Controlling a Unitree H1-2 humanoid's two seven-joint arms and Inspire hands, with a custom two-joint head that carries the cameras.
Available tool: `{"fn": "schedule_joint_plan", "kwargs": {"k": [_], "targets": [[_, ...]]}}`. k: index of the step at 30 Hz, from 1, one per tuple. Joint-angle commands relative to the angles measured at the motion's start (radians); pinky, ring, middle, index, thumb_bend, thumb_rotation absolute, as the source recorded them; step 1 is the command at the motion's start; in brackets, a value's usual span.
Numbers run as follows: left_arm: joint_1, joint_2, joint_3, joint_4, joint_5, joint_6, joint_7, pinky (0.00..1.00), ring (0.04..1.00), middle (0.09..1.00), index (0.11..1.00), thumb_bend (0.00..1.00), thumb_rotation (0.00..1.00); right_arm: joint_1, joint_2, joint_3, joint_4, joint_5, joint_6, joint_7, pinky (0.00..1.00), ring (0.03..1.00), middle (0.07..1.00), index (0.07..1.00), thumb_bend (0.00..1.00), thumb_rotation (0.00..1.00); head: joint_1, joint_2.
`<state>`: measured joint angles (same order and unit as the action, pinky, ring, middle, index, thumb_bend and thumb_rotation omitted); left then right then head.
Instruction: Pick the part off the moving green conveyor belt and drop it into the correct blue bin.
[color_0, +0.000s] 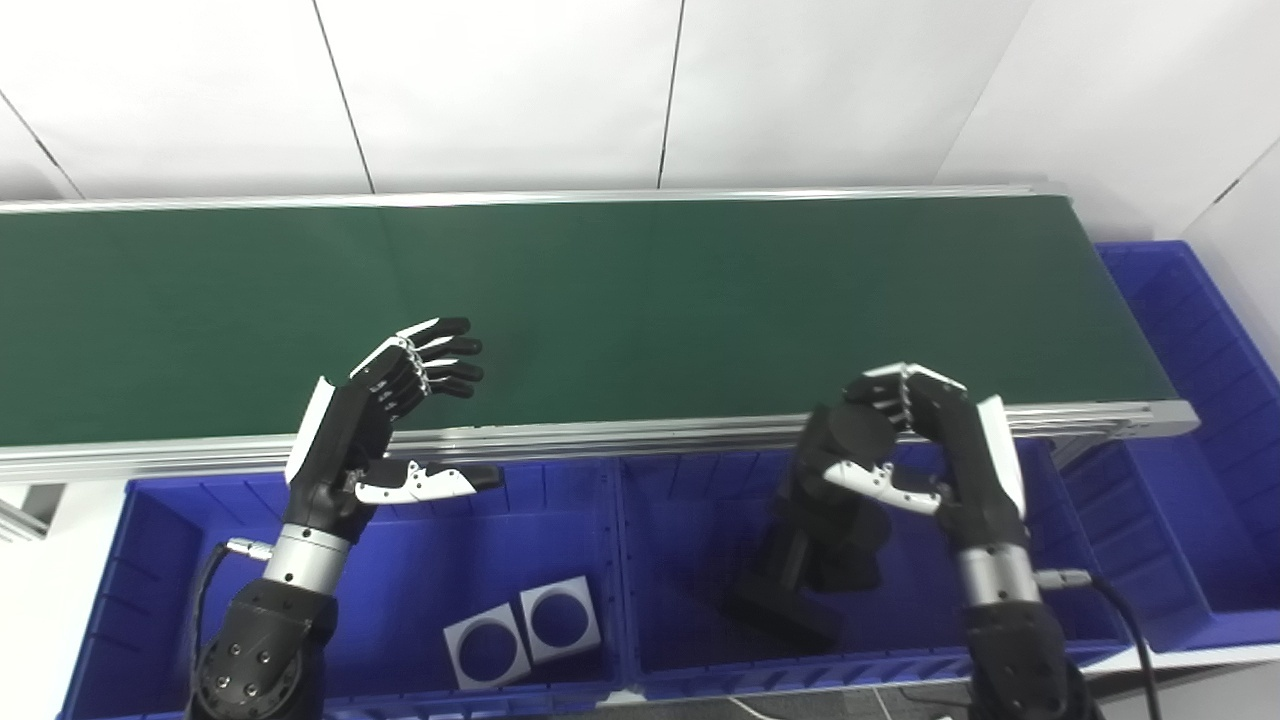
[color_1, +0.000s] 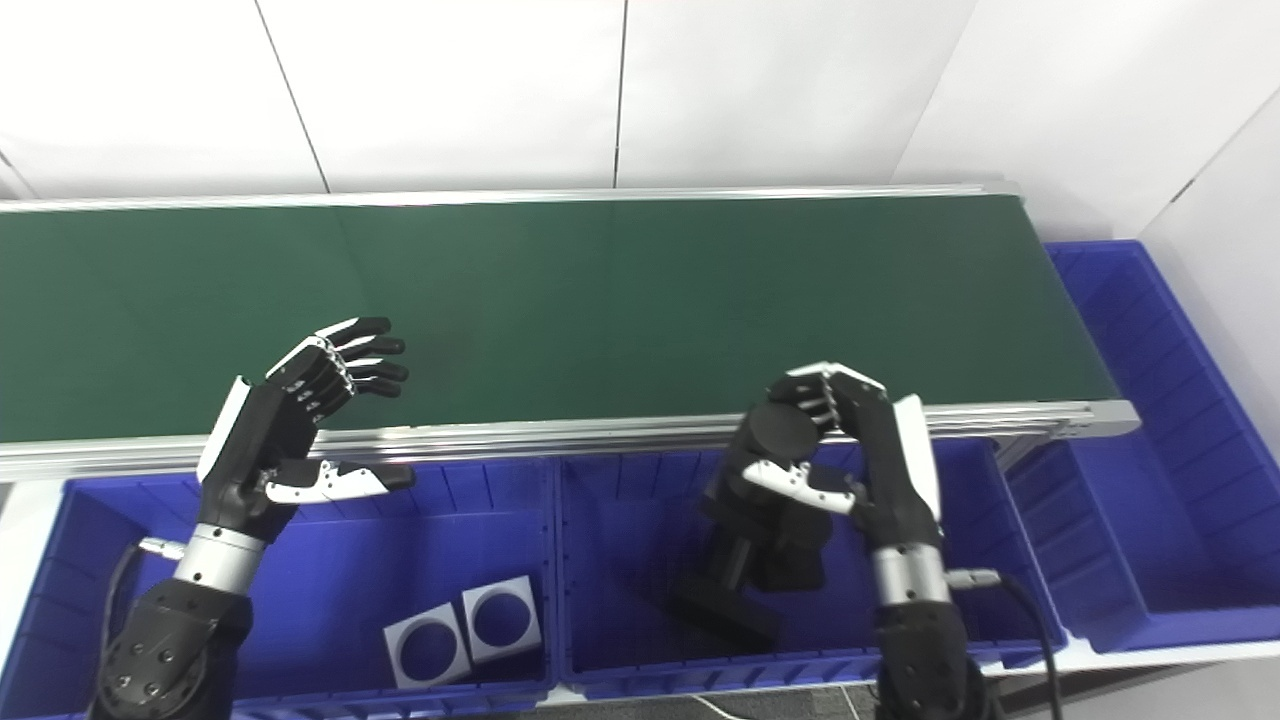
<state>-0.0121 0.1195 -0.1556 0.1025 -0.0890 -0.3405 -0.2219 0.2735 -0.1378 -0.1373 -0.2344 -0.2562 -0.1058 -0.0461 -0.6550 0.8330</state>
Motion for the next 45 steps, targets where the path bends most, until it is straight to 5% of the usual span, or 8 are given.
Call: {"fn": "schedule_joint_plan", "kwargs": {"k": [1,17,30,34,35,36,38,45], "targets": [[-0.02,-0.002,0.002,-0.021,-0.001,-0.03,-0.01,0.61,0.647,0.738,0.773,0.8,0.0,-0.008,-0.004,-0.013,-0.03,0.008,-0.004,-0.019,0.32,0.415,0.483,0.509,0.52,0.0,0.006,0.002],[-0.012,-0.002,0.008,-0.025,0.002,-0.026,-0.021,0.61,0.656,0.744,0.773,0.79,0.0,0.023,-0.022,-0.067,0.133,0.021,-0.083,-0.074,0.34,0.42,0.48,0.505,0.52,0.0,0.03,-0.005],[-0.006,0.003,0.013,-0.036,0.001,-0.009,-0.03,0.62,0.663,0.742,0.773,0.8,0.0,0.037,-0.029,-0.056,0.172,-0.003,-0.069,-0.093,0.36,0.429,0.476,0.508,0.52,0.0,0.034,-0.001],[-0.004,0.001,0.013,-0.04,0.001,-0.007,-0.03,0.62,0.66,0.738,0.77,0.8,0.0,0.043,-0.029,-0.051,0.168,-0.009,-0.057,-0.092,0.4,0.464,0.503,0.496,0.52,0.0,0.042,0.001],[-0.004,0.001,0.013,-0.039,0.001,-0.01,-0.03,0.61,0.656,0.74,0.77,0.8,0.0,0.045,-0.029,-0.05,0.162,-0.008,-0.052,-0.089,0.42,0.499,0.565,0.496,0.52,0.07,0.045,0.001],[-0.004,0.0,0.013,-0.039,0.001,-0.011,-0.03,0.61,0.654,0.741,0.769,0.8,0.0,0.047,-0.029,-0.048,0.158,-0.006,-0.054,-0.086,0.45,0.538,0.619,0.584,0.79,0.1,0.045,0.001],[-0.004,-0.001,0.013,-0.038,0.0,-0.011,-0.031,0.61,0.652,0.744,0.767,0.8,0.0,0.049,-0.032,-0.045,0.157,-0.003,-0.061,-0.083,0.5,0.606,0.697,0.672,0.97,0.16,0.047,0.0],[-0.005,-0.005,0.013,-0.038,0.013,-0.013,-0.023,0.61,0.654,0.74,0.765,0.8,0.0,0.053,-0.032,-0.037,0.139,0.009,-0.047,-0.076,0.62,0.752,0.815,0.779,1.0,0.25,0.05,-0.001]]}}
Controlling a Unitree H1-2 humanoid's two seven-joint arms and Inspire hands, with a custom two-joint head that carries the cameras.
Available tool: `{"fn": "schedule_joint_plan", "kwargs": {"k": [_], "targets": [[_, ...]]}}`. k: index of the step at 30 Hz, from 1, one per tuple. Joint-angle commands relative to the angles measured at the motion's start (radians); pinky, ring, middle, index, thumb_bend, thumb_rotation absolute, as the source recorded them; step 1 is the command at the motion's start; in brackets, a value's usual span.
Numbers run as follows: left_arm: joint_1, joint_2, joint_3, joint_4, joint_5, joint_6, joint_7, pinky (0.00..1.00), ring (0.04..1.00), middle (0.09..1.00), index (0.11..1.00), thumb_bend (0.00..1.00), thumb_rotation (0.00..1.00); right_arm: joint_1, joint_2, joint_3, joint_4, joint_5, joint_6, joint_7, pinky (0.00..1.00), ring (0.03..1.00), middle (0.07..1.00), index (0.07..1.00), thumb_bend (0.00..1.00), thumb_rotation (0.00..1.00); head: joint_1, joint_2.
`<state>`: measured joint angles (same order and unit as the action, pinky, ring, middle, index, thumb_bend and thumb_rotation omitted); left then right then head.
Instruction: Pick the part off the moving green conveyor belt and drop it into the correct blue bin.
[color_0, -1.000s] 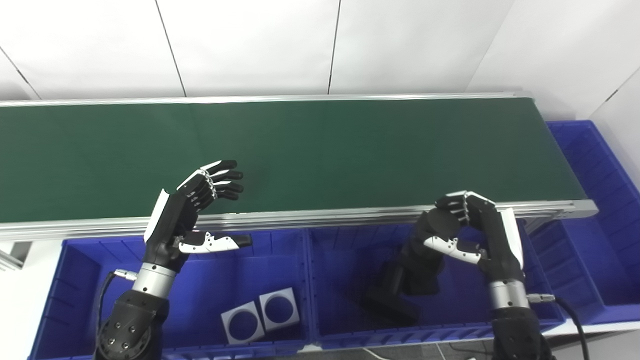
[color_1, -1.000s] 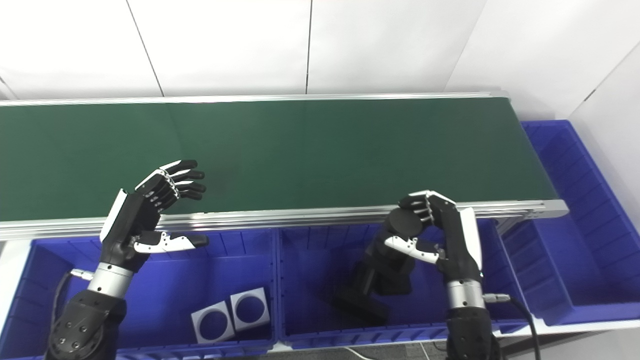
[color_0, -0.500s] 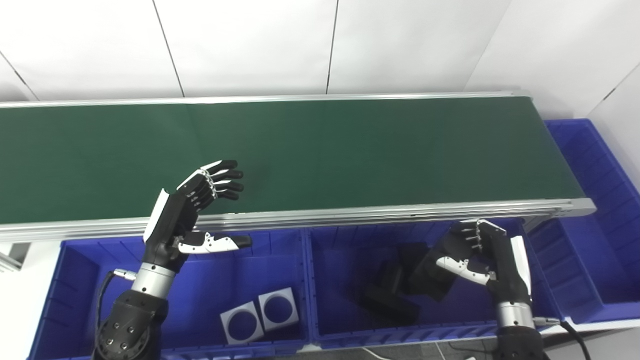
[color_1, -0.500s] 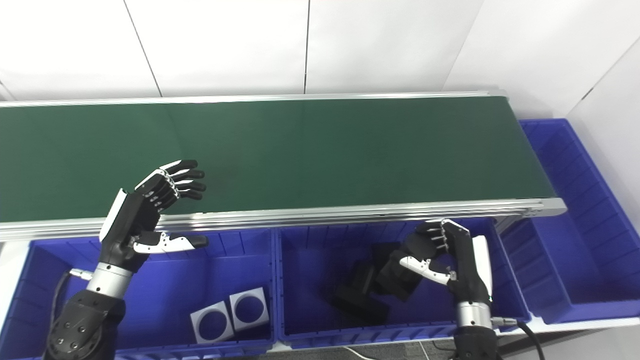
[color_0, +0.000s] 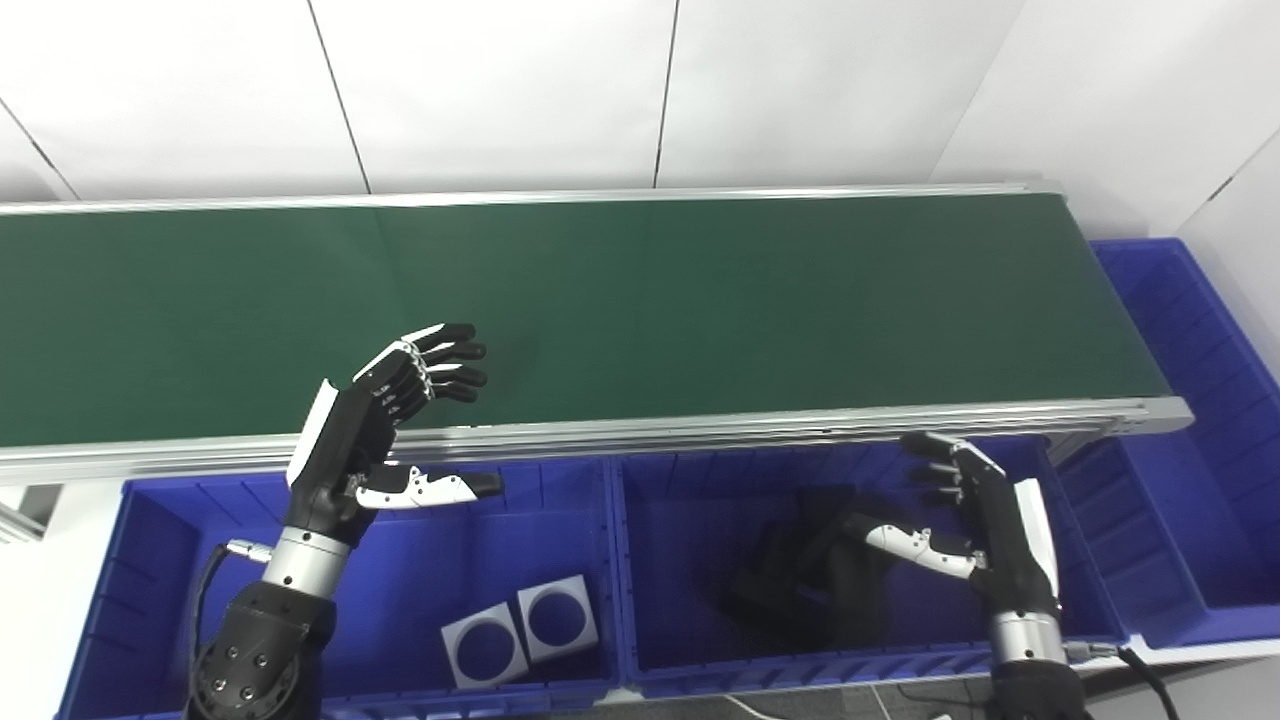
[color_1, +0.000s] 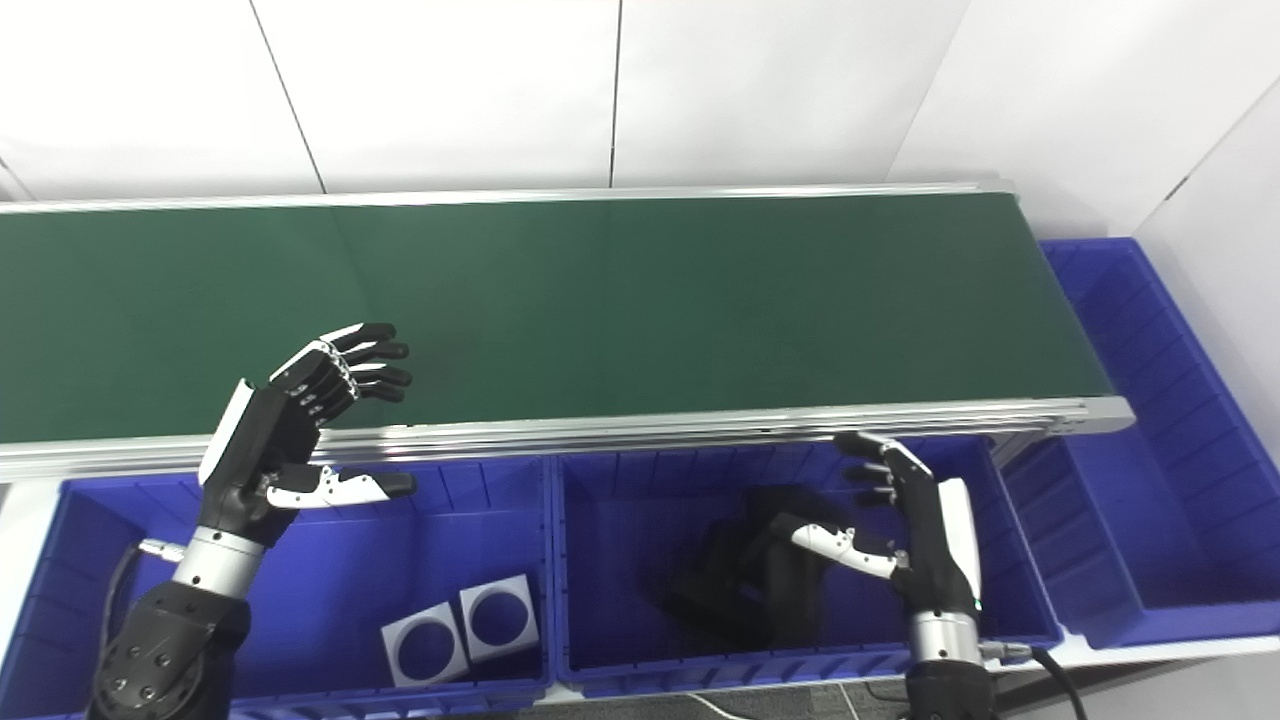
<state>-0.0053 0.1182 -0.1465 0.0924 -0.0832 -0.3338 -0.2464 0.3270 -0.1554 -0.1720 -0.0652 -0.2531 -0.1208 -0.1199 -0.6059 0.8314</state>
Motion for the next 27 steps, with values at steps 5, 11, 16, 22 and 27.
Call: {"fn": "schedule_joint_plan", "kwargs": {"k": [5,11,16,22,27], "targets": [[-0.01,-0.005,0.004,-0.034,0.001,-0.012,-0.002,0.61,0.658,0.739,0.766,0.8,0.0,0.004,-0.017,0.004,-0.033,0.007,-0.033,0.0,0.62,0.764,0.841,0.796,1.0,0.25,0.006,-0.001],[-0.006,-0.005,0.003,-0.038,-0.009,-0.01,-0.007,0.61,0.655,0.741,0.765,0.8,0.0,0.01,-0.019,0.022,-0.071,0.025,-0.057,0.015,0.67,0.803,0.879,0.816,1.0,0.3,0.024,-0.004],[-0.004,-0.005,0.0,-0.034,0.011,-0.019,-0.002,0.61,0.656,0.732,0.765,0.81,0.0,0.001,-0.007,0.073,-0.158,0.06,-0.071,0.057,0.7,0.81,0.888,0.822,1.0,0.32,0.084,-0.014],[0.0,-0.019,-0.01,-0.03,0.033,-0.021,0.005,0.62,0.667,0.73,0.762,0.81,0.0,-0.044,0.031,0.163,-0.211,0.069,-0.102,0.085,0.64,0.76,0.853,0.81,1.0,0.31,0.182,-0.008],[0.008,-0.045,-0.022,-0.028,0.064,-0.023,0.015,0.62,0.67,0.737,0.761,0.81,0.0,-0.082,0.072,0.216,-0.164,0.08,-0.129,0.087,0.56,0.665,0.811,0.779,1.0,0.26,0.273,-0.016]]}}
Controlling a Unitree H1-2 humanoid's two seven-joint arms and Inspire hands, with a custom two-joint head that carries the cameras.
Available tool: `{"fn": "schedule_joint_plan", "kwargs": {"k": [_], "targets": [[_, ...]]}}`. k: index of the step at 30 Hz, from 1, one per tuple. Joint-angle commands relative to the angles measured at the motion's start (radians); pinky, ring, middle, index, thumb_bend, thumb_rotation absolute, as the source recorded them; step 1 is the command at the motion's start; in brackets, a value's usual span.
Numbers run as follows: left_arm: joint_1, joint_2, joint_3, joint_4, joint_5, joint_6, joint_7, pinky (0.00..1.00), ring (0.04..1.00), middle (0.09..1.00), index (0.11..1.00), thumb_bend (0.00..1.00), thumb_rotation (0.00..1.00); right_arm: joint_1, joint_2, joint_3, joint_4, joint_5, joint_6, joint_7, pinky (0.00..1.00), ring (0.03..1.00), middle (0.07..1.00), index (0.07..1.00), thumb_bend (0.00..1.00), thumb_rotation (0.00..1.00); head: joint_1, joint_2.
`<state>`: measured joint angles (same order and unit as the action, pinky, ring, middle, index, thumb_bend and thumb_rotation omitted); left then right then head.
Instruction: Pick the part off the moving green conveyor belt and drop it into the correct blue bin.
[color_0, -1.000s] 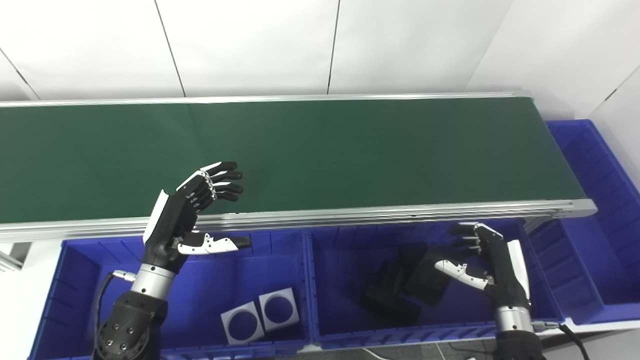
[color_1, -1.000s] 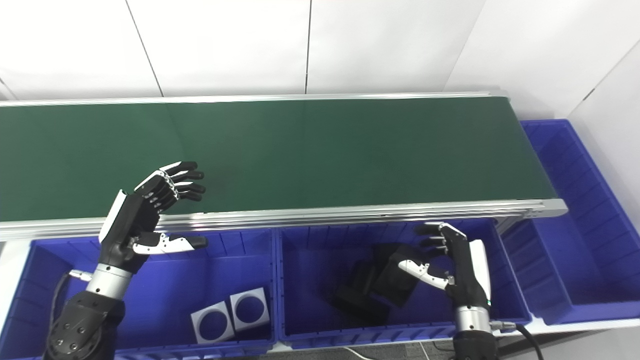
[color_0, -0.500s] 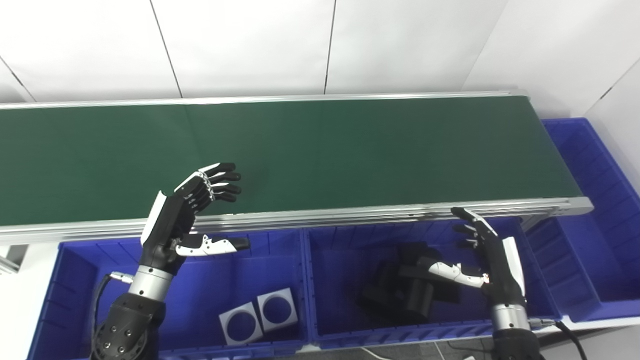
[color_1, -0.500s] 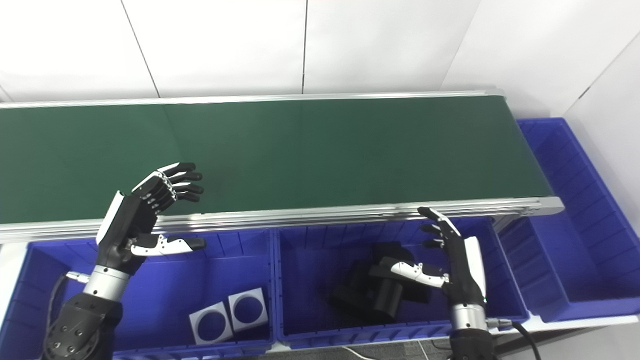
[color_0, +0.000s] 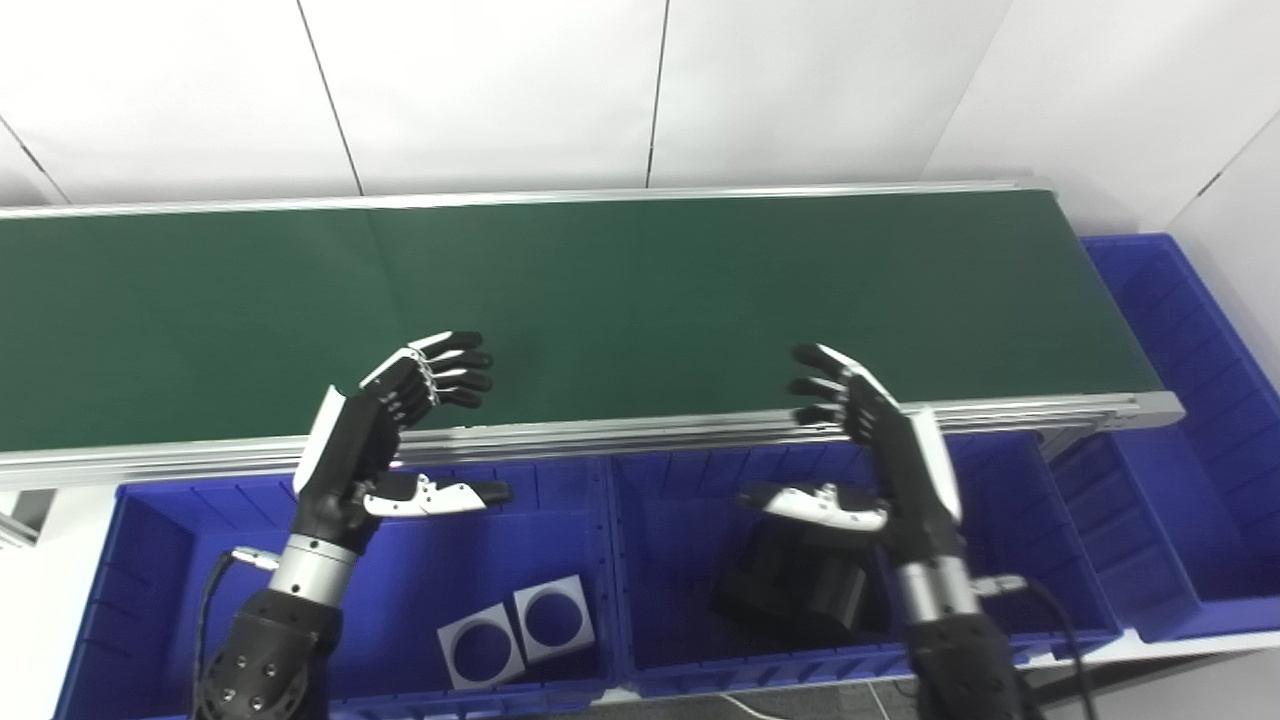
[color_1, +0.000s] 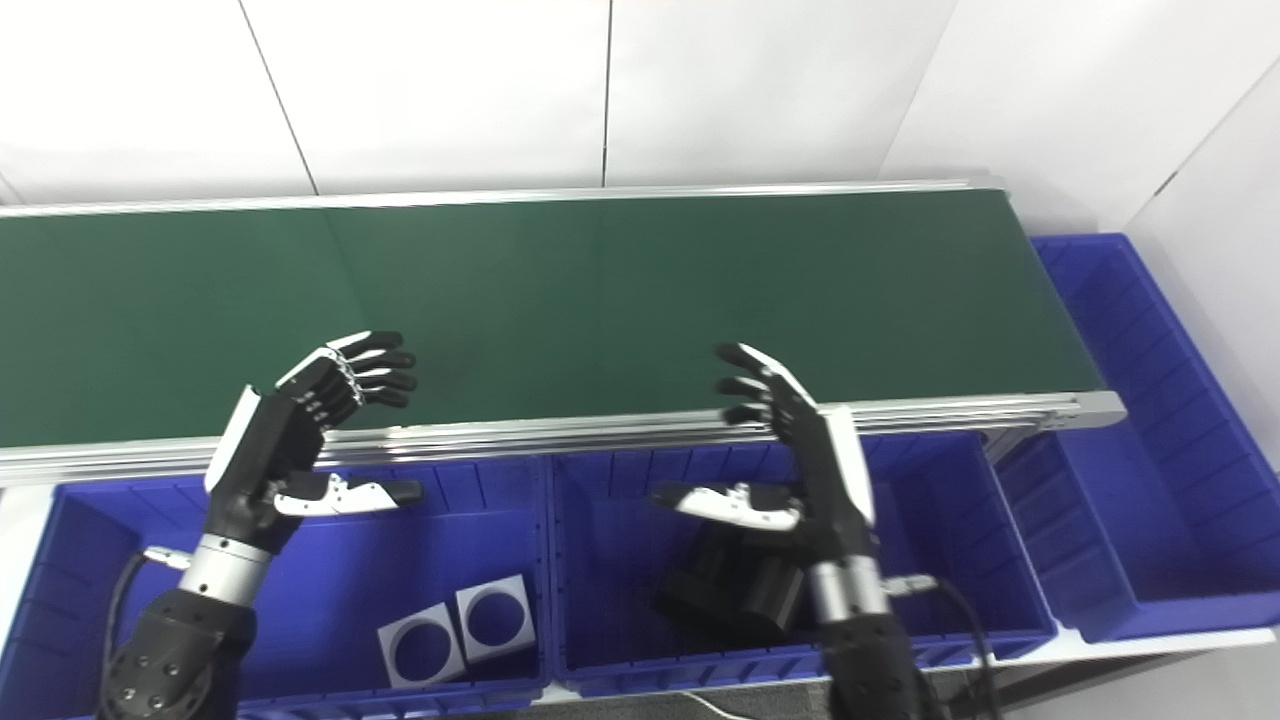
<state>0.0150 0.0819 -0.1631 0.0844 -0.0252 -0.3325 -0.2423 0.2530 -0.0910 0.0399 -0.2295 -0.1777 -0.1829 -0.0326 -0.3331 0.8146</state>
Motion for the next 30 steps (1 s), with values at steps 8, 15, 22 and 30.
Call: {"fn": "schedule_joint_plan", "kwargs": {"k": [8,15,22,30], "targets": [[0.011,-0.041,-0.022,-0.028,0.043,-0.025,0.019,0.63,0.679,0.753,0.764,0.81,0.0,-0.062,0.051,0.089,0.091,-0.059,-0.113,-0.007,0.55,0.655,0.782,0.753,0.97,0.27,0.107,-0.028],[0.031,-0.057,-0.036,-0.043,0.071,-0.027,0.033,0.63,0.674,0.752,0.752,0.81,0.0,-0.053,0.049,0.109,0.138,-0.072,-0.138,-0.011,0.52,0.654,0.779,0.739,1.0,0.27,0.159,-0.055],[0.04,-0.059,-0.042,-0.053,0.105,-0.028,0.046,0.62,0.667,0.738,0.757,0.8,0.0,-0.038,0.043,0.104,0.17,-0.046,-0.167,-0.007,0.54,0.668,0.789,0.742,0.97,0.26,0.174,-0.055],[0.048,-0.065,-0.049,-0.069,0.125,-0.016,0.052,0.63,0.668,0.742,0.754,0.8,0.0,-0.036,0.028,0.093,0.179,-0.035,-0.181,-0.007,0.55,0.668,0.784,0.744,0.96,0.26,0.189,-0.05]]}}
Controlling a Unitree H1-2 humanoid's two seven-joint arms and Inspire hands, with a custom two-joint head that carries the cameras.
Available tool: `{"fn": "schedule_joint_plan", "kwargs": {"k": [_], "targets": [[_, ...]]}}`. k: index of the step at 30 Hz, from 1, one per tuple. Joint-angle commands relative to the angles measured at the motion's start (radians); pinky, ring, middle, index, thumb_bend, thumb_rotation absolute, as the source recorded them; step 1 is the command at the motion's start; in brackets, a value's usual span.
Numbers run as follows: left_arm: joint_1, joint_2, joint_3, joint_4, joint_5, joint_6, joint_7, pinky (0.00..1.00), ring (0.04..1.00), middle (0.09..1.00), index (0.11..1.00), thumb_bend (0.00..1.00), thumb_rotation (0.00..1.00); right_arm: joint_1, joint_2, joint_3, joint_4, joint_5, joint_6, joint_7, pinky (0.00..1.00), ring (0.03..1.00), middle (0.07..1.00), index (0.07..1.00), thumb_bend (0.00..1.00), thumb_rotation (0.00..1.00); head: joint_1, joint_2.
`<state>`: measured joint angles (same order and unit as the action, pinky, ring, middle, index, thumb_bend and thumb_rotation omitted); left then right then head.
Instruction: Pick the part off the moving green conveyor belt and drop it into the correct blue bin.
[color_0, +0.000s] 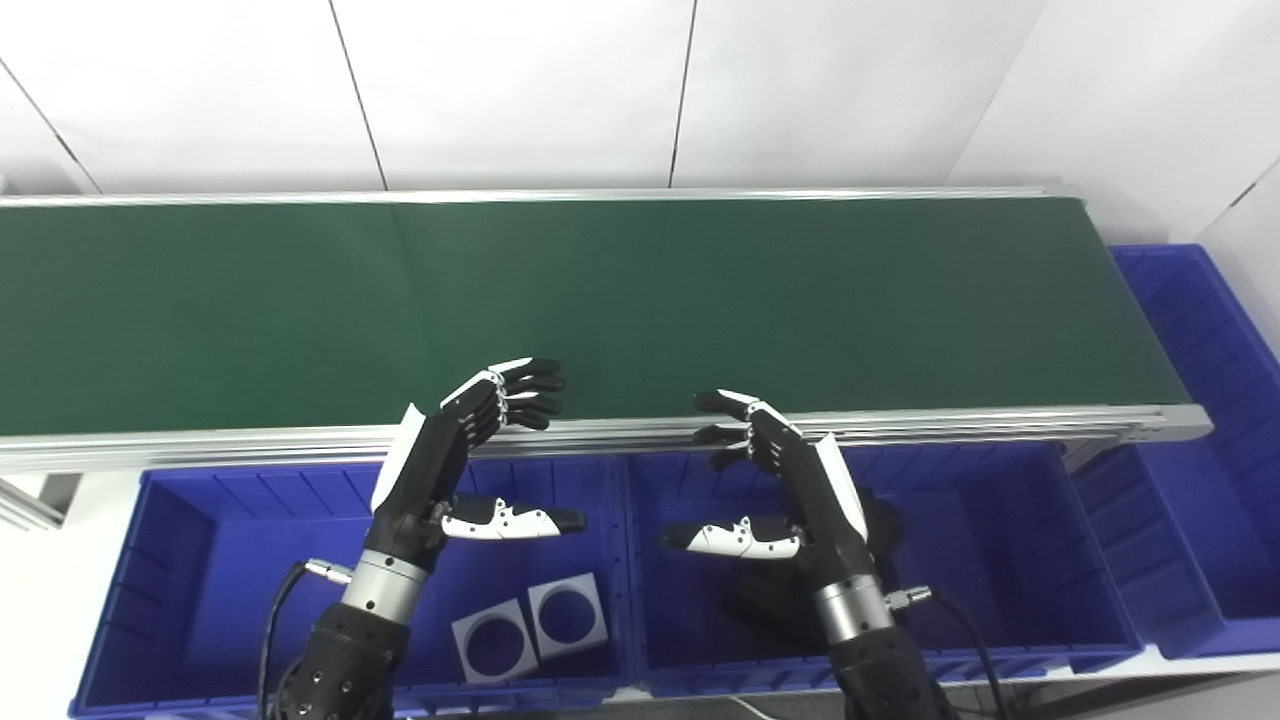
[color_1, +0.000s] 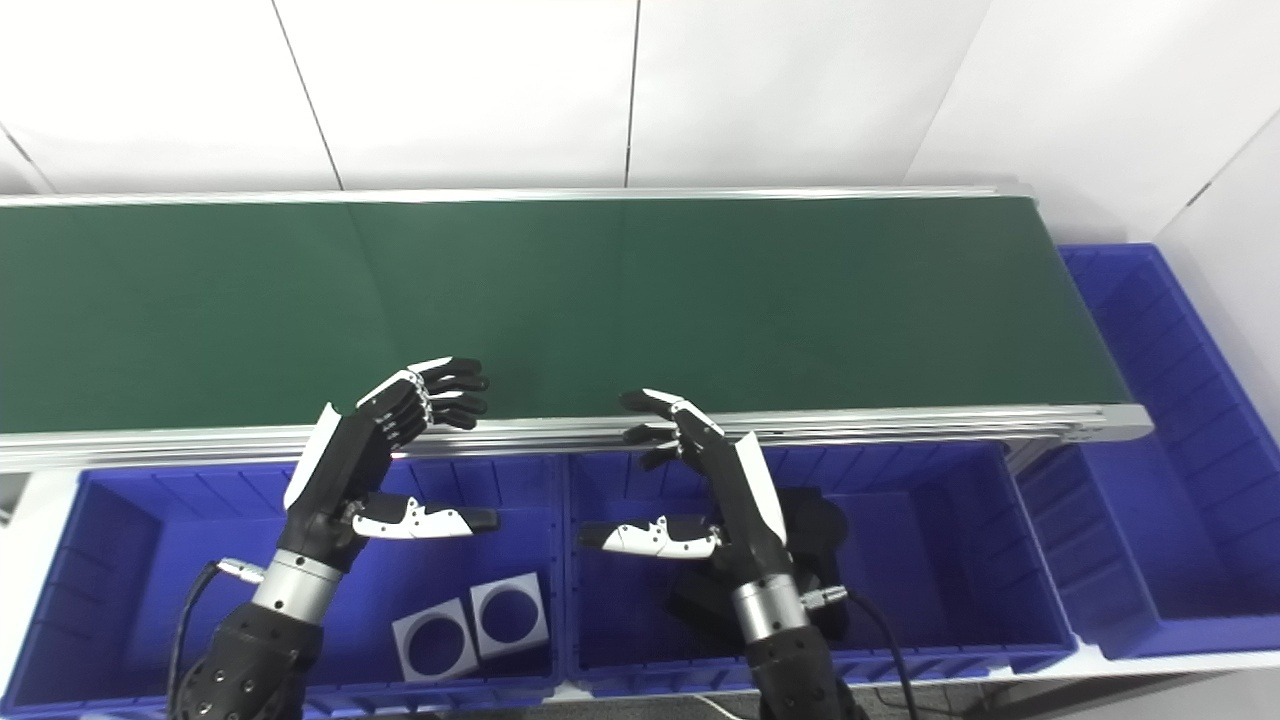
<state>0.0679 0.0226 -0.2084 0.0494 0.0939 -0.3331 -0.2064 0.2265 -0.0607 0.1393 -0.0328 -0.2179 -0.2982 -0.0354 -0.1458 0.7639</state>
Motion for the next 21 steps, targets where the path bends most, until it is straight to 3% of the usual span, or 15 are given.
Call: {"fn": "schedule_joint_plan", "kwargs": {"k": [1,21], "targets": [[-0.005,-0.007,-0.004,-0.034,0.008,-0.014,0.017,0.63,0.667,0.743,0.755,0.8,0.0,-0.009,-0.005,-0.007,-0.017,0.005,-0.065,-0.005,0.55,0.668,0.784,0.745,0.96,0.27,0.001,0.001],[0.016,-0.019,-0.015,-0.048,0.026,-0.004,0.029,0.61,0.66,0.733,0.751,0.82,0.0,-0.011,-0.03,-0.017,0.0,0.057,-0.074,0.013,0.6,0.708,0.793,0.753,0.95,0.26,0.048,-0.022]]}}
